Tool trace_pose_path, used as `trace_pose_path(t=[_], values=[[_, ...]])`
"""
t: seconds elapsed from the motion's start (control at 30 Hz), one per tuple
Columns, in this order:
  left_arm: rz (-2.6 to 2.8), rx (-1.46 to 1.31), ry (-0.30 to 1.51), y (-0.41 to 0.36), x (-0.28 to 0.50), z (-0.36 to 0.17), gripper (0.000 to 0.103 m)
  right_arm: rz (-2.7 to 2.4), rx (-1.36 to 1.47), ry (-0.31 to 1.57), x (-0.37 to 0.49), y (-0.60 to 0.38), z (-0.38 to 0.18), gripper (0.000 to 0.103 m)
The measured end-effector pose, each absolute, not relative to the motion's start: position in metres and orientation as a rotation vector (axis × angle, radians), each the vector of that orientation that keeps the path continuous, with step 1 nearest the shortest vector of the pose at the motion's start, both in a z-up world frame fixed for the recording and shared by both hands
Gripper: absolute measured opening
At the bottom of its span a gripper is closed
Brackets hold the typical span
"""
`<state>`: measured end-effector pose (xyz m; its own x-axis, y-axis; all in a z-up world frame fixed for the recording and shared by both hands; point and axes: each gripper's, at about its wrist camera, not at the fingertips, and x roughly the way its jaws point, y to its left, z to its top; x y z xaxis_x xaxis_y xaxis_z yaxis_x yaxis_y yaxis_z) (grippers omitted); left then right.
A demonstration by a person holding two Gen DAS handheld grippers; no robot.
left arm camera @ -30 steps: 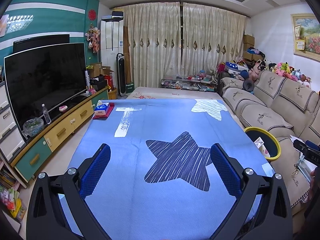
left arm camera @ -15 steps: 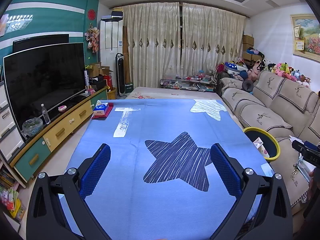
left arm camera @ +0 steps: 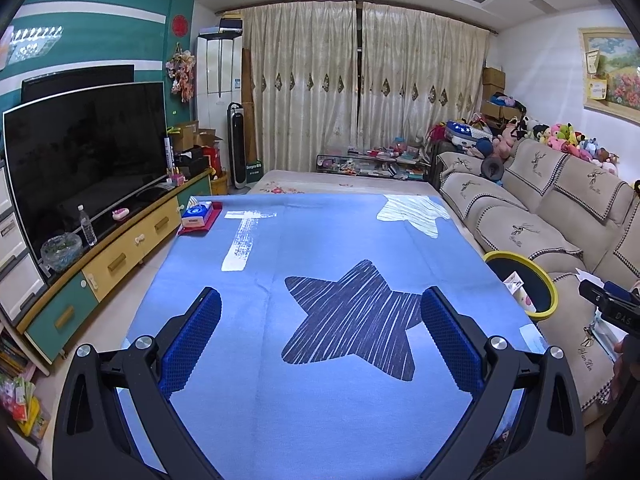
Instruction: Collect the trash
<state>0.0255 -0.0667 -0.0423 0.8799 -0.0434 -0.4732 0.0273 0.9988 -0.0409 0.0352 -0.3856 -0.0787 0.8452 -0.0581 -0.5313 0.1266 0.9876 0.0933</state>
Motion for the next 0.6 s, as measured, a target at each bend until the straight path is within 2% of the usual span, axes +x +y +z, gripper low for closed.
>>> trace_pose_path(t=[0.6], values=[[-0.085,-0.028,0.531,-0.067,0.052,-0.049,0.098,-0.072,0.131,0.587,0.048,-0.385,-0.085,0.094]])
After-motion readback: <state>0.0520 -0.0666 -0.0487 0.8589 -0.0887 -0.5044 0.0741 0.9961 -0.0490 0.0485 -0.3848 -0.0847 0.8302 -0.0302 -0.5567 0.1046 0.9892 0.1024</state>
